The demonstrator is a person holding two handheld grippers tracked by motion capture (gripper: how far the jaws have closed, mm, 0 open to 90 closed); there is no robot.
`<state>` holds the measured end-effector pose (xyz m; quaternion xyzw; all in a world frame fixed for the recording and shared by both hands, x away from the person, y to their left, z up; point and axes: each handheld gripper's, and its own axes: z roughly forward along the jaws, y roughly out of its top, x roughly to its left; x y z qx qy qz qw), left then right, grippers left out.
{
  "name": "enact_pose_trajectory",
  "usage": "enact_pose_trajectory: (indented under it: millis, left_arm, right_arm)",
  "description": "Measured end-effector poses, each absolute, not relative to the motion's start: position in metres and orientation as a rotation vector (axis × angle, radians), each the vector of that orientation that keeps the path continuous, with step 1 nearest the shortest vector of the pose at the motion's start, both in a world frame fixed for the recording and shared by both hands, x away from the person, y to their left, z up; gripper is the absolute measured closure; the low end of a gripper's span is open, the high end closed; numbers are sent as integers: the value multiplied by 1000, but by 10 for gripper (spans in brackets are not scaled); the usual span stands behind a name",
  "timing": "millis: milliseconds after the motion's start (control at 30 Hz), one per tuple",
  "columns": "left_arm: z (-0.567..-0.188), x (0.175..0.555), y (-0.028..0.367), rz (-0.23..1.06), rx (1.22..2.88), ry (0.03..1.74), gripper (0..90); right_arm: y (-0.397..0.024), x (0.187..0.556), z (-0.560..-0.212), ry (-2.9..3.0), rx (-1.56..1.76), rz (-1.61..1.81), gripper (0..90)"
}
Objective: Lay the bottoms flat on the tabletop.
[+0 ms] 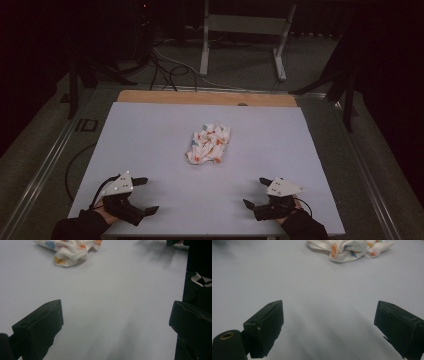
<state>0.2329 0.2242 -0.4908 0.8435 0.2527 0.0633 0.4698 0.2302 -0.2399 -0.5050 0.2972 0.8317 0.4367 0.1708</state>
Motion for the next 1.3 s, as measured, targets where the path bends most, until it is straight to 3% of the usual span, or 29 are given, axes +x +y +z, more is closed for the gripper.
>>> enact_pose_trajectory:
  millis: [933,1300]
  left_arm:
    - [-487,228,215,105,2086,561,1]
    - [-478,229,206,82,2072,546,1]
  right_arm:
    - [-228,224,-503,2445,756,1242,89]
    - [-221,224,-480,2440,735,1227,89]
